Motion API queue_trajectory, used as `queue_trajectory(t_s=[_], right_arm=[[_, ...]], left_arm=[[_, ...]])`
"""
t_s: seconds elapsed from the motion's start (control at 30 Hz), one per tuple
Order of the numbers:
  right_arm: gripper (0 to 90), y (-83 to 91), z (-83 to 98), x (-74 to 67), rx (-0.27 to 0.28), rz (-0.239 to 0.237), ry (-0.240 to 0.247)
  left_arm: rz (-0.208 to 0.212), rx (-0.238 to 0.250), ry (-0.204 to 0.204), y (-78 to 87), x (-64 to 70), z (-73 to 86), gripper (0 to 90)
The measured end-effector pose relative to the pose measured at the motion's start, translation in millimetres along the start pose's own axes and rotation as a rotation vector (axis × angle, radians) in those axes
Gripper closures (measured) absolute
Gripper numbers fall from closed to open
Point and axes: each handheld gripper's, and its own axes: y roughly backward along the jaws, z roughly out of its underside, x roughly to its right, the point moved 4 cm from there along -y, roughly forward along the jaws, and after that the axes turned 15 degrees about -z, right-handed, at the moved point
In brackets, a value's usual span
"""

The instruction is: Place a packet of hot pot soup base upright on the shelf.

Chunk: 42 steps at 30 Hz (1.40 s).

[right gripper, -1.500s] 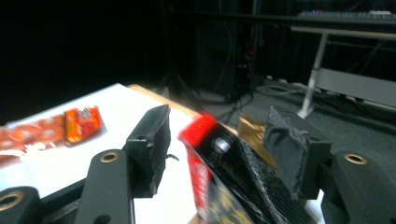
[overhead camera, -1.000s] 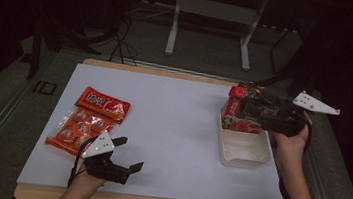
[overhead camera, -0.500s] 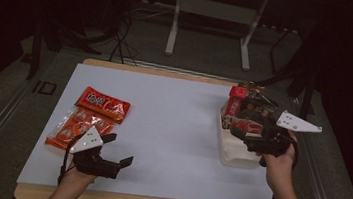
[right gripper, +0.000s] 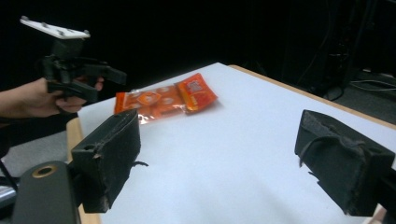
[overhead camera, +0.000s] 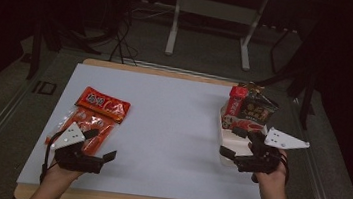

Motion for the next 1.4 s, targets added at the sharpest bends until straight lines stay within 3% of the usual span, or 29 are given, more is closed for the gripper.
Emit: queue_trajectory(t_s=[0.17, 0.23, 0.33, 0.37, 0.53, 0.63, 0.77, 0.83, 1.03, 1.1, 1.27, 1.3, 1.4], right_arm=[[14.1, 4.0, 4.8, -7.6, 0.017, -0.016, -0.013], [14.1, 4.9, 7.2, -9.9, 0.017, -0.015, -0.012], [14.1, 5.9, 10.3, -12.3, 0.006, -0.008, -0.005], [14.0, 7.2, 14.0, -14.1, 0.003, -0.016, -0.011], [14.1, 10.3, 18.6, -15.9, 0.017, -0.020, -0.025], [14.1, 10.3, 20.6, -18.0, 0.017, -0.028, -0.030], [14.1, 11.9, 20.1, -21.5, 0.030, -0.035, -0.025], [14.1, 12.6, 20.0, -23.1, 0.039, -0.040, -0.022], [14.1, 12.5, 22.9, -24.8, 0.036, -0.041, -0.020], [14.1, 13.0, 22.7, -25.6, 0.038, -0.040, -0.019], [14.1, 14.3, 22.4, -27.0, 0.045, -0.041, -0.014], [14.1, 15.1, 22.4, -26.6, 0.048, -0.041, -0.014], [14.1, 15.4, 22.8, -26.1, 0.050, -0.043, -0.016]], left_arm=[[-0.060, -0.014, -0.018, 4.8, -20.0, 8.4, 6.8], [-0.097, -0.012, -0.018, 7.5, -29.8, 11.7, 12.8], [-0.119, -0.017, -0.008, 9.8, -39.5, 15.1, 15.6], [-0.155, -0.030, -0.005, 12.8, -50.8, 18.9, 18.5], [-0.243, -0.052, 0.007, 18.5, -73.5, 21.9, 29.0], [-0.307, -0.067, 0.004, 20.8, -87.6, 23.4, 44.2], [-0.338, -0.085, 0.028, 20.9, -102.6, 25.8, 67.1], [-0.378, -0.120, 0.028, 18.2, -109.6, 28.6, 74.0], [-0.440, -0.216, 0.043, 6.0, -130.0, 41.5, 89.3], [-0.461, -0.247, 0.037, 1.7, -135.9, 45.1, 90.0], [-0.470, -0.291, 0.065, -6.2, -146.6, 52.5, 90.0], [-0.481, -0.323, 0.057, -11.0, -150.8, 57.0, 90.0], [-0.482, -0.356, 0.038, -17.8, -153.8, 60.8, 90.0]])
